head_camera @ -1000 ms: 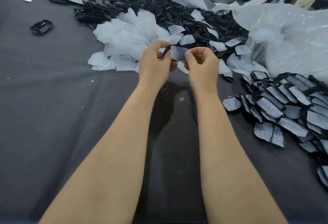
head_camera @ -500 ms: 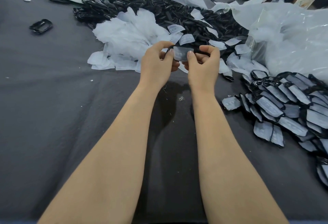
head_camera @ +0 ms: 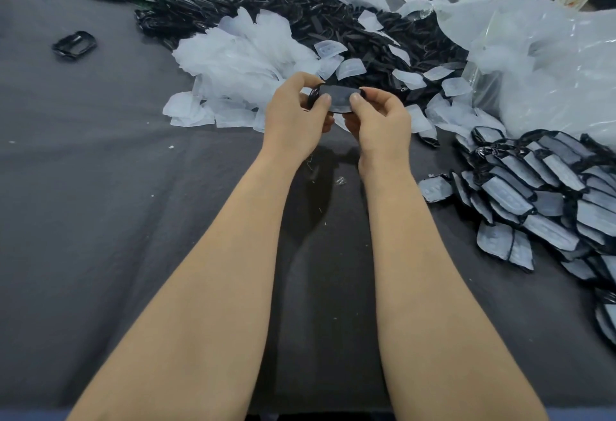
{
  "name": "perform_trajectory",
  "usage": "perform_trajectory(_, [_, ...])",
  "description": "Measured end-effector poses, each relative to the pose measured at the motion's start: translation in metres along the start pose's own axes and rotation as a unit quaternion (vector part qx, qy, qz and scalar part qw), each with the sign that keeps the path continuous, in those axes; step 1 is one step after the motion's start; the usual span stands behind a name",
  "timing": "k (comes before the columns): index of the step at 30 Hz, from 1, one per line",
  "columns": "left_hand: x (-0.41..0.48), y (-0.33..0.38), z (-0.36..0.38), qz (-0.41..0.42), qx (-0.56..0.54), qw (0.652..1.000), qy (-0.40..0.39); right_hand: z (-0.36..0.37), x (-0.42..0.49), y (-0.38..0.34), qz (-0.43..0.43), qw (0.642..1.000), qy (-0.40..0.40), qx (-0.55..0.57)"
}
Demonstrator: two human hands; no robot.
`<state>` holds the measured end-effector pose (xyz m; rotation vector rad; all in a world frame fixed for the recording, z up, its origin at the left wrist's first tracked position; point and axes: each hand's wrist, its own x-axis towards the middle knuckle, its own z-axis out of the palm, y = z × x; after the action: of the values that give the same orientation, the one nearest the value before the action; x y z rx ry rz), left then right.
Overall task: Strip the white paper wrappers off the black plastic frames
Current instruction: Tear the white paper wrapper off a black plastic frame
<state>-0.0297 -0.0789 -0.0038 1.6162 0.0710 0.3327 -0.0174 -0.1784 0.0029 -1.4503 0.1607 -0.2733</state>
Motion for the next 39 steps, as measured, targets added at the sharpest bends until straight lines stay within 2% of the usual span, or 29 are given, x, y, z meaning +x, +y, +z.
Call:
perform_trajectory(3, [0.0008, -0.0012, -0.0002, -0.010, -0.001, 1.000, 0.014, 0.0002, -0.0006, 0.0004, 0.024, 0.999, -0.029, 0.003])
perform_trajectory(5, [0.0014, -0.0024, -0.0005, -0.022, -0.009, 0.999, 0.029, 0.0010, -0.0012, 0.0028, 0.013, 0.997, -0.045, -0.055])
perform_trajectory(8, [0.0009, -0.0025, -0.0009, -0.025, -0.017, 0.999, 0.040, 0.0031, -0.0009, 0.0051, -0.034, 0.991, -0.037, -0.128])
perform_trajectory(11, [-0.0006, -0.0006, -0.0005, -0.021, -0.021, 0.999, 0.027, 0.0027, -0.0001, 0.0064, -0.045, 0.989, -0.020, -0.141])
perform_trajectory(21, [0.0020, -0.0039, -0.0002, -0.029, -0.023, 0.999, 0.035, 0.0049, -0.0032, 0.0055, -0.039, 0.988, -0.051, -0.142])
perform_trajectory(27, [0.0041, -0.0053, 0.0009, -0.032, -0.027, 0.999, 0.021, 0.0022, -0.0011, 0.0040, 0.005, 0.997, -0.057, -0.055])
perform_trajectory(39, [0.0015, -0.0031, 0.0005, -0.026, -0.016, 0.999, 0.015, -0.0015, -0.0012, 0.0018, 0.001, 0.997, -0.015, -0.076])
